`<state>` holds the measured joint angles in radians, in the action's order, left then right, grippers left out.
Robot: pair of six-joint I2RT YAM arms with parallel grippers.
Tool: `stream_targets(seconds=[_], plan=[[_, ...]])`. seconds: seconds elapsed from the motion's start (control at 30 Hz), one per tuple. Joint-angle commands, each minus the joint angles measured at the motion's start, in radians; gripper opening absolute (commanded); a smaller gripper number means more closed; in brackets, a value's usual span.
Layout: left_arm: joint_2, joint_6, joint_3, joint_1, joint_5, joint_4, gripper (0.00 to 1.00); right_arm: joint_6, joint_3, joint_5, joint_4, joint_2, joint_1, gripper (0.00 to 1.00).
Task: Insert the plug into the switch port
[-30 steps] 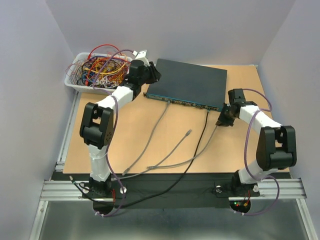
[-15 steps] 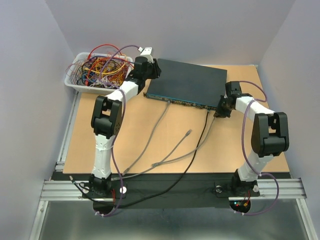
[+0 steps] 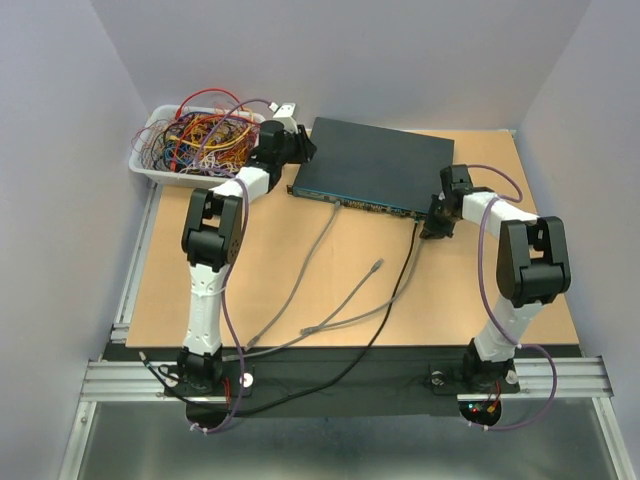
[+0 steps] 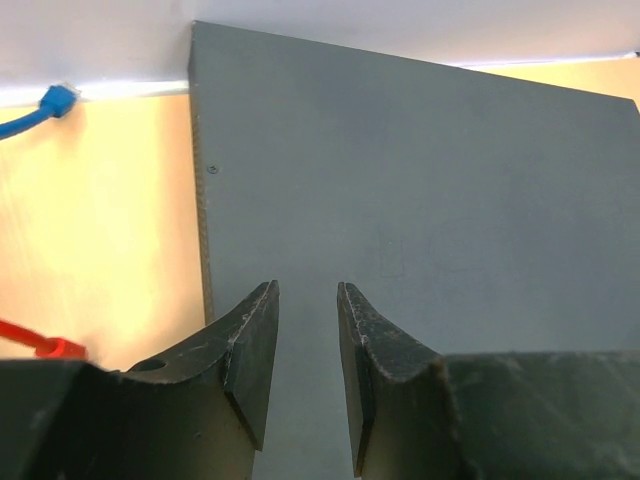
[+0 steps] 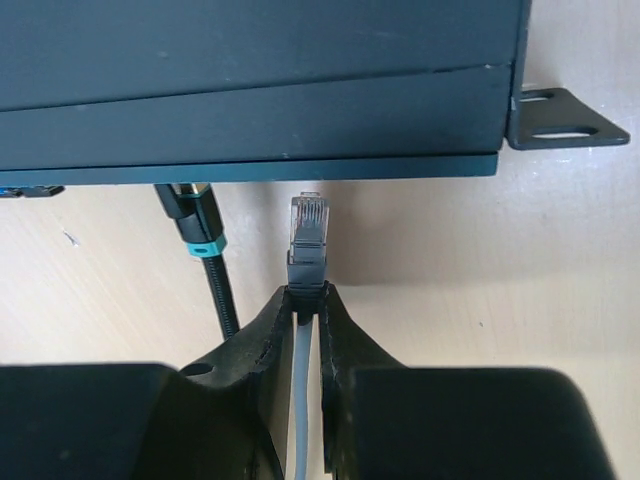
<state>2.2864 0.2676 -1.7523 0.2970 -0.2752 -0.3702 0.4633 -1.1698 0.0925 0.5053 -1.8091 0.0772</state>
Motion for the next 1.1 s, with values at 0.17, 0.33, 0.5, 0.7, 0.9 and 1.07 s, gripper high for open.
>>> stream_targets(seconds=[0.17, 0.33, 0.5, 0.7, 0.9, 1.07], plan=[[0.038, 0.022, 0.037, -0.009, -0.104, -0.113, 0.40, -0.018, -0.097, -0.118, 0.002, -0.022, 0.006, 0.01], [0.047, 0.059, 0.074, -0.018, -0.139, -0.173, 0.40, -0.031, -0.126, -0.146, 0.018, -0.041, 0.006, 0.00], [0.056, 0.114, 0.103, -0.045, -0.200, -0.245, 0.40, -0.041, -0.133, -0.128, 0.025, -0.065, 0.006, 0.00], [0.065, 0.186, 0.154, -0.079, -0.291, -0.371, 0.38, -0.045, -0.133, -0.099, 0.025, -0.076, 0.007, 0.01], [0.058, 0.228, 0.191, -0.094, -0.295, -0.427, 0.37, -0.048, -0.171, -0.114, 0.027, -0.084, 0.009, 0.01], [0.064, 0.240, 0.192, -0.101, -0.298, -0.435, 0.37, -0.049, -0.206, -0.103, 0.038, -0.108, 0.010, 0.00]])
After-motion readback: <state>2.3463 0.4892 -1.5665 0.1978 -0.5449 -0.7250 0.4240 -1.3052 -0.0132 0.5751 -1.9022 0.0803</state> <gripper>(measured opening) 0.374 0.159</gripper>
